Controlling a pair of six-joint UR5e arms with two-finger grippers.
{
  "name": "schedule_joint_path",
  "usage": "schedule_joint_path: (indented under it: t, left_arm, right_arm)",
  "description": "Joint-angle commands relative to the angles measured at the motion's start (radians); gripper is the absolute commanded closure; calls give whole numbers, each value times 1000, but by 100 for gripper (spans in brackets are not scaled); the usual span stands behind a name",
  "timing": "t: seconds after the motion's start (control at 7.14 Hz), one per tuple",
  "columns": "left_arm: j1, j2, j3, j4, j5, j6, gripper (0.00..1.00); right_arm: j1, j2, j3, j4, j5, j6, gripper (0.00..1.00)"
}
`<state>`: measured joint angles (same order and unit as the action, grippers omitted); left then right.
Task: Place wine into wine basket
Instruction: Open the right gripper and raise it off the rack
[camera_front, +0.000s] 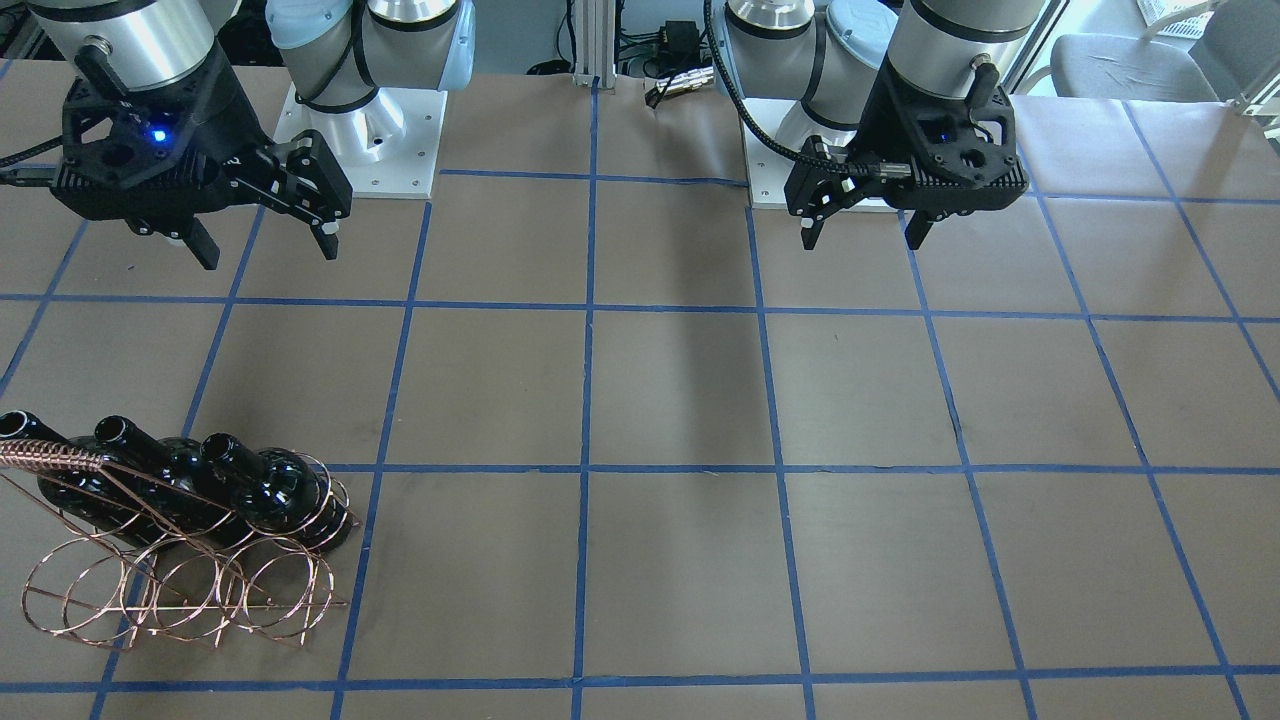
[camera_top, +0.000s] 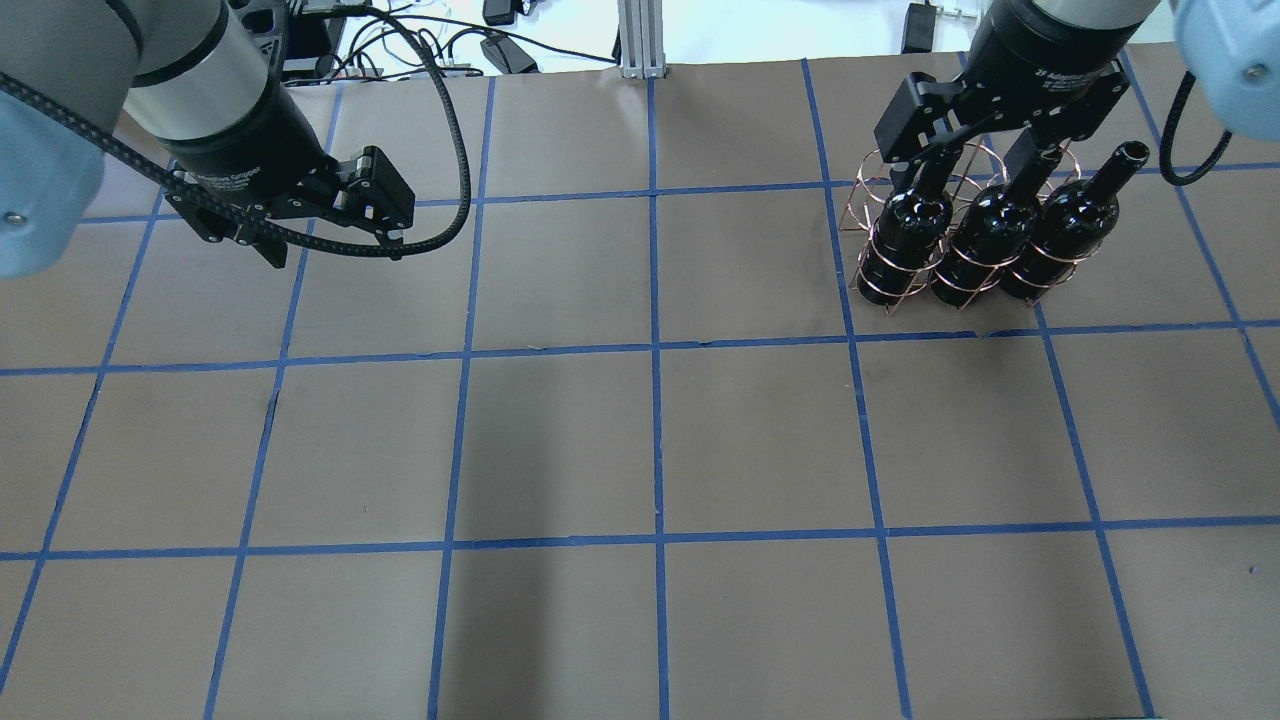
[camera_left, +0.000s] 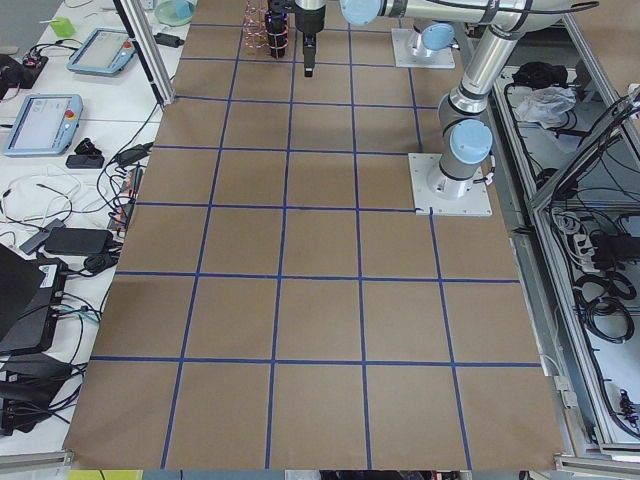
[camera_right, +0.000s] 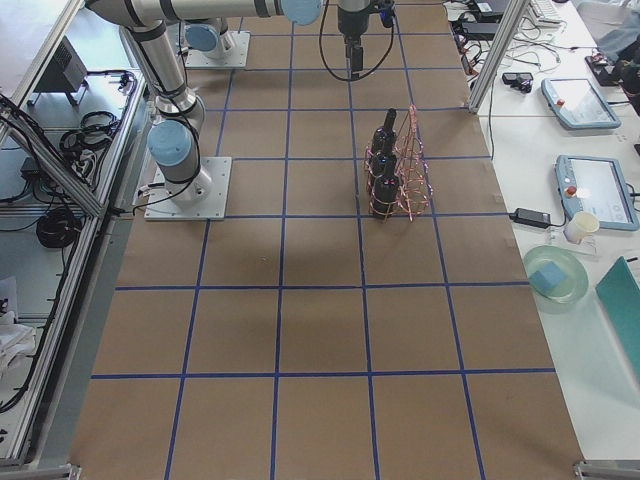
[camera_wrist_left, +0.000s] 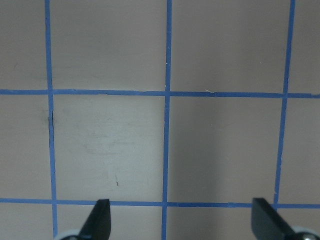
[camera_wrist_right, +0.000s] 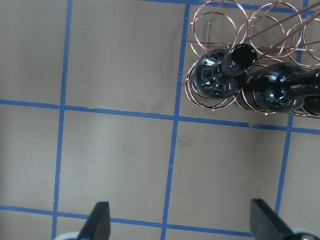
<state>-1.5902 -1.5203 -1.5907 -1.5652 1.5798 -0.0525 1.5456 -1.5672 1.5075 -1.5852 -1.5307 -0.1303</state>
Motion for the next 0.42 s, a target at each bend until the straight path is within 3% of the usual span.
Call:
schedule_joint_path:
  t: [0.0,0.28]
  left_arm:
    - [1,0,0,-1,3,0,0]
    - [-1,0,0,-3,5,0,0]
  right_arm:
    - [1,-1,0,-1,-5,0,1]
    - [1,-1,0,-3,-5,0,1]
